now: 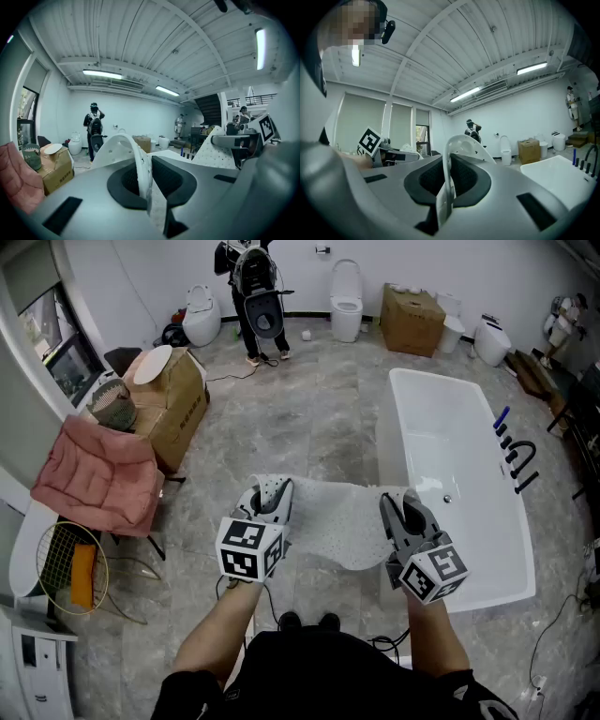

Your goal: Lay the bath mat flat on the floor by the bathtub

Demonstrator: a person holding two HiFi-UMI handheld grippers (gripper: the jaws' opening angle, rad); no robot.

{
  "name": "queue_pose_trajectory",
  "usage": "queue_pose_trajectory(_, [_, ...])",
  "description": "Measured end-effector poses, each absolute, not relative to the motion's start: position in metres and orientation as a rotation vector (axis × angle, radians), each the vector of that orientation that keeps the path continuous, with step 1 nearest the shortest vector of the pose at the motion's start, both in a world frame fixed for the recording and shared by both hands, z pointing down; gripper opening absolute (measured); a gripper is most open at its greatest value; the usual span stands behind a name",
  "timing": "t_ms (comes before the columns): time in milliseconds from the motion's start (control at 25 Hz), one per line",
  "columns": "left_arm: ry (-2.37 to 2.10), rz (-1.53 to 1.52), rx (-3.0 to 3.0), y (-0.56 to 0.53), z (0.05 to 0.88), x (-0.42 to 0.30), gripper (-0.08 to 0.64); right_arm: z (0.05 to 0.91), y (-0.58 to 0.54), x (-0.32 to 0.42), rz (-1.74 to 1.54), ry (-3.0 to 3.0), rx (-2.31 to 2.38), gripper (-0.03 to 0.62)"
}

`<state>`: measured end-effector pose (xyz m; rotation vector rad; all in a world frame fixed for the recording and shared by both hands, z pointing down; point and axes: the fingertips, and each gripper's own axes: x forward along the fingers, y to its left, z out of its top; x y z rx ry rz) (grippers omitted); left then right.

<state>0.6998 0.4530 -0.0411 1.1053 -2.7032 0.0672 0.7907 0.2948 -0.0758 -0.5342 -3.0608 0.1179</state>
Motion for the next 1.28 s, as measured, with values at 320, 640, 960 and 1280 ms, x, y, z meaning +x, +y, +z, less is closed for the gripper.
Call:
queue_pose_trajectory(320, [-2.700, 0.070, 1.094, 0.445, -0.034, 0.708, 0.031, -0.069, 0.288, 0.800, 0.107, -3.057, -0.553, 0.026])
queue_pose_trajectory(640, [-2.675, 0.064, 1.058, 0.438, -0.016, 0.712, 0.032, -0.059, 0.268, 0.806, 0.057, -3.035, -0.532, 0.028])
queue_pose_trajectory(960, [-2.661, 0.066, 1.063, 0.426, -0.006, 0.681, 0.034, -0.034, 0.272, 0.771, 0.116, -2.967, -0.574, 0.028])
queue_pose_trajectory(1280, [-2.641, 0.026, 1.055, 0.444, 0.005, 0.586, 0.034, -0.025, 0.285, 0.672, 0.101, -2.941, -0.559, 0.028])
